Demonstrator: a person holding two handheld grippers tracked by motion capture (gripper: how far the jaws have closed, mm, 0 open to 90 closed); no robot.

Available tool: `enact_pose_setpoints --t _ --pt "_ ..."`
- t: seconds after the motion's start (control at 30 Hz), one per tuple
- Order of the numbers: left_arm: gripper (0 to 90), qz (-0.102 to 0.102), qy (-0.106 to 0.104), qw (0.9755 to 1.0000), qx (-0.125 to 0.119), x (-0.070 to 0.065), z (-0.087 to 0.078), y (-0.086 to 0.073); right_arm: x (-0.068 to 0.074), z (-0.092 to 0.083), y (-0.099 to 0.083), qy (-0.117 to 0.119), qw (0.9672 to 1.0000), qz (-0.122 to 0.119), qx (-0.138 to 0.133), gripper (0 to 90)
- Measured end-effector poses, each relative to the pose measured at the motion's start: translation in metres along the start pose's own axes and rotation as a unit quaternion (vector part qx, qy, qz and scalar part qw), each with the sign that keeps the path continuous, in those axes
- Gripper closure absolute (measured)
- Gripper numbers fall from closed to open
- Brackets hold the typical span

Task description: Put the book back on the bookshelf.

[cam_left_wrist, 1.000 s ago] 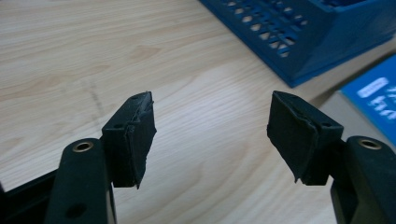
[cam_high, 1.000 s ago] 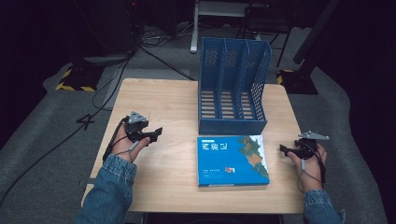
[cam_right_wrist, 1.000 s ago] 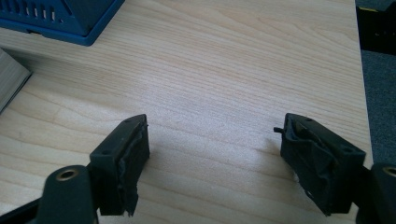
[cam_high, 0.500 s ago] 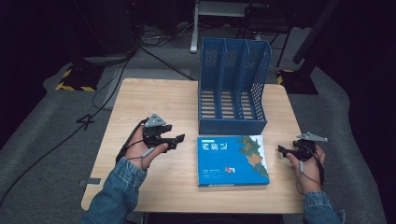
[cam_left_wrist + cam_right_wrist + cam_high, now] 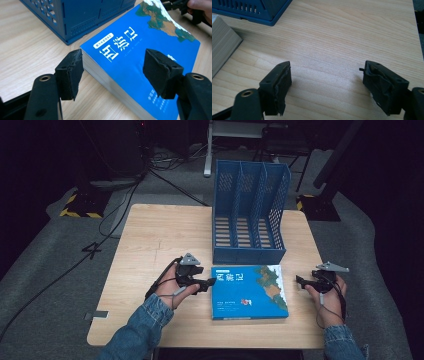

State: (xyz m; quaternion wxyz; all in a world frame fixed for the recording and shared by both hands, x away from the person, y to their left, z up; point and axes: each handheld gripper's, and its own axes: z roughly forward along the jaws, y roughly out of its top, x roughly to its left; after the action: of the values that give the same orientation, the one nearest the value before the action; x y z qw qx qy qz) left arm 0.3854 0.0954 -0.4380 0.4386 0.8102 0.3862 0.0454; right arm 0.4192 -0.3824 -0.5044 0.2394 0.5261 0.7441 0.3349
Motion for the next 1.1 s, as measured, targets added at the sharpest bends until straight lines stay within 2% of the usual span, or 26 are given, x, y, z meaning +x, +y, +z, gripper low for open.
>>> enact_pose_setpoints --t 0.07,0.13,0.3,0.43,0.5,0.6,0.77,1.0,1.1 --pt "32.2 -0.015 -0.012 0.9997 0.015 -0.001 0.010 -0.003 0.000 0.000 0.000 0.000 1.0000 0.000 0.000 23.3" --pt "31.6 -0.017 -0.014 0.9994 0.026 -0.003 0.016 -0.005 0.000 0.000 0.000 0.001 1.0000 0.000 0.000 23.3" --pt "30.5 -0.009 -0.017 0.9989 0.043 -0.007 0.026 -0.008 0.000 0.000 0.000 0.002 1.0000 -0.001 0.000 23.3" --pt "29.9 0.013 -0.003 0.9960 0.088 -0.007 0.035 -0.014 0.001 0.000 0.000 0.002 1.0000 -0.001 0.000 23.3" --pt "29.6 0.014 -0.002 0.9952 0.096 -0.007 0.038 -0.017 0.000 0.000 0.000 0.002 1.0000 -0.001 0.000 23.3" --pt "25.7 -0.004 -0.016 0.9954 0.095 -0.006 0.042 -0.020 0.001 0.000 0.000 0.003 1.0000 -0.002 0.000 23.3" --pt "22.2 -0.004 -0.028 0.9959 0.086 -0.006 0.046 -0.022 0.000 0.000 0.000 0.003 1.0000 -0.003 0.000 23.3" --pt "20.1 0.015 -0.032 0.9963 0.078 -0.007 0.048 -0.024 0.001 0.000 0.000 0.003 1.0000 -0.003 0.000 23.3" --pt "20.8 0.049 -0.026 0.9954 0.079 -0.009 0.045 -0.023 0.001 0.000 0.000 0.004 1.0000 -0.003 0.000 23.3"
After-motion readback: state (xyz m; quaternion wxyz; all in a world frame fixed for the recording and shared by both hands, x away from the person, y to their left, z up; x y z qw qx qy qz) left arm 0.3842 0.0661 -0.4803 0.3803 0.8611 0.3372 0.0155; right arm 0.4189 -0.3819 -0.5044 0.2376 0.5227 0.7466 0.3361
